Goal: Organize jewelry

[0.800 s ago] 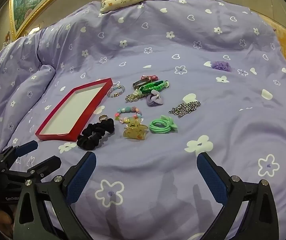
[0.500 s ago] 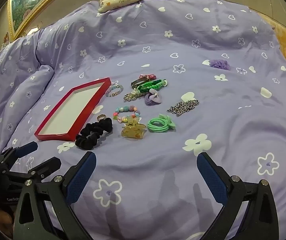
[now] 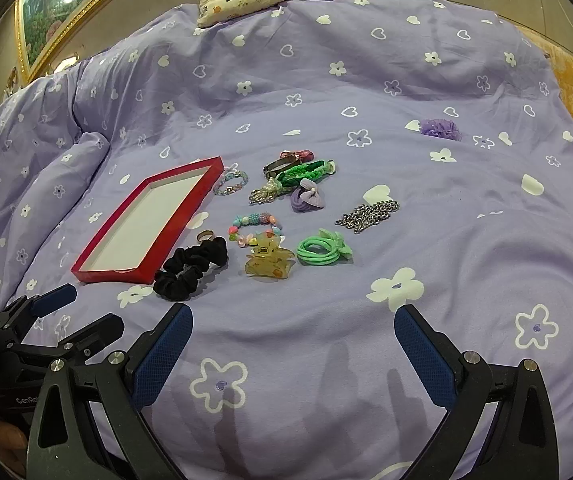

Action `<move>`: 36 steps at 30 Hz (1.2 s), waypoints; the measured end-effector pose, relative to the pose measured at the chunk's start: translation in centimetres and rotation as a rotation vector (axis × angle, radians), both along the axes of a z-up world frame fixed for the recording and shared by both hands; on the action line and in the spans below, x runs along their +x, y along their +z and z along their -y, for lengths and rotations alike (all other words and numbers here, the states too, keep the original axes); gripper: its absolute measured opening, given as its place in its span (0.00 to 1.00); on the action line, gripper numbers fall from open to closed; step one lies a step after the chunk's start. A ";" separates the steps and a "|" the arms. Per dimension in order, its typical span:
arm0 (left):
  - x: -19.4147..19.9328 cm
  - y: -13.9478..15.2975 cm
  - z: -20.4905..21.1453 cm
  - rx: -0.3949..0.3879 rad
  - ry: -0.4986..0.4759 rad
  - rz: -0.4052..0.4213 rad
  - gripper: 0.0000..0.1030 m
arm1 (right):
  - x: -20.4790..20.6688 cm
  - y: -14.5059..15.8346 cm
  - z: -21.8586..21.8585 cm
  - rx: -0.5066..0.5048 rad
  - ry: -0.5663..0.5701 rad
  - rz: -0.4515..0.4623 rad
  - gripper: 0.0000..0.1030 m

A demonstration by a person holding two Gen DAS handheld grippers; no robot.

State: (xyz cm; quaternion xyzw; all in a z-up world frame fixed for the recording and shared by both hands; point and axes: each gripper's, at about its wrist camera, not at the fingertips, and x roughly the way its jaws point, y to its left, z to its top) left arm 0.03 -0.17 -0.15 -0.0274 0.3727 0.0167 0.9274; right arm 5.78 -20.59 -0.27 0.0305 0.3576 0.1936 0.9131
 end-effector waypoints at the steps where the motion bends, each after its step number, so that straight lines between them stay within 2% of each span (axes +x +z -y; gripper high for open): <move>1: 0.0 0.0 0.0 0.001 0.001 0.001 1.00 | 0.0 0.1 0.0 0.001 0.000 0.003 0.99; 36: -0.5 1.2 0.0 0.015 0.017 0.042 1.00 | -0.5 0.6 -0.1 0.030 0.014 0.031 0.99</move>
